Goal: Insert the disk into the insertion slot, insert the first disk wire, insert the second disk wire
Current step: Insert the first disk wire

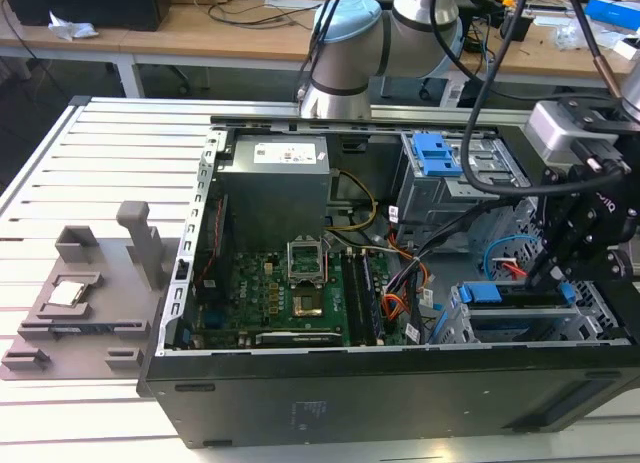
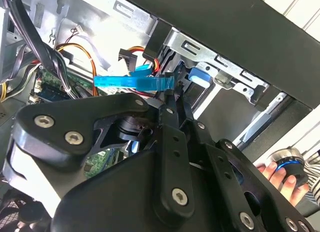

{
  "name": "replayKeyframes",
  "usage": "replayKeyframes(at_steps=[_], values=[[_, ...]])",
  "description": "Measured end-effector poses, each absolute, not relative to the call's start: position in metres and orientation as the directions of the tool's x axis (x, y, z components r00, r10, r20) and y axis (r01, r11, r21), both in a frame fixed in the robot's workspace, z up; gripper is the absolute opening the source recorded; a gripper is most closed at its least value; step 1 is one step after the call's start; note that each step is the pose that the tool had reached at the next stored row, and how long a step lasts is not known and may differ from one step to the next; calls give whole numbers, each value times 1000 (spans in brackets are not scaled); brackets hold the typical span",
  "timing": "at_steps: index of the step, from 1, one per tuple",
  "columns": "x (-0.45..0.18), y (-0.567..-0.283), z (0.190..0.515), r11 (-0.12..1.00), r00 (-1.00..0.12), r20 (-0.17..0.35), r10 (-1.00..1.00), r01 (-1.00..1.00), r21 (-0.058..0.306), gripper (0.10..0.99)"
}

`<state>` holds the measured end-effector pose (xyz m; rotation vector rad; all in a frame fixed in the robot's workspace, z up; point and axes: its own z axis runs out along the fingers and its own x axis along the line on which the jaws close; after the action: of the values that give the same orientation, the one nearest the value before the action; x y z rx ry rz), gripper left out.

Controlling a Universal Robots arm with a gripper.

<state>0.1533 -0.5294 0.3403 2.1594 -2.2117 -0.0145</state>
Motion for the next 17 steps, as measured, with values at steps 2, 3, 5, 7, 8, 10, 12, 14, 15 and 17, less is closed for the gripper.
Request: replayKeyframes(at_steps=[2, 3, 5, 7, 8, 10, 12, 14, 15, 17], values=[[154, -529, 340, 25, -23, 30, -999, -999, 42, 180], [154, -529, 340, 25, -23, 30, -999, -999, 42, 180], [154, -530, 340, 25, -23, 30, -999, -999, 42, 180], [154, -530, 340, 24, -23, 30, -999, -999, 42, 180], [154, -531, 339, 24, -23, 30, -999, -999, 42, 180], [154, -532, 339, 24, -23, 29, -999, -999, 42, 180], [154, -534, 338, 24, -23, 29, -999, -999, 42, 180], [154, -535, 336, 24, -23, 29, -999, -999, 42, 180], [154, -535, 336, 24, -23, 29, -999, -999, 42, 180], [154, -535, 335, 24, -23, 29, -999, -999, 42, 180]])
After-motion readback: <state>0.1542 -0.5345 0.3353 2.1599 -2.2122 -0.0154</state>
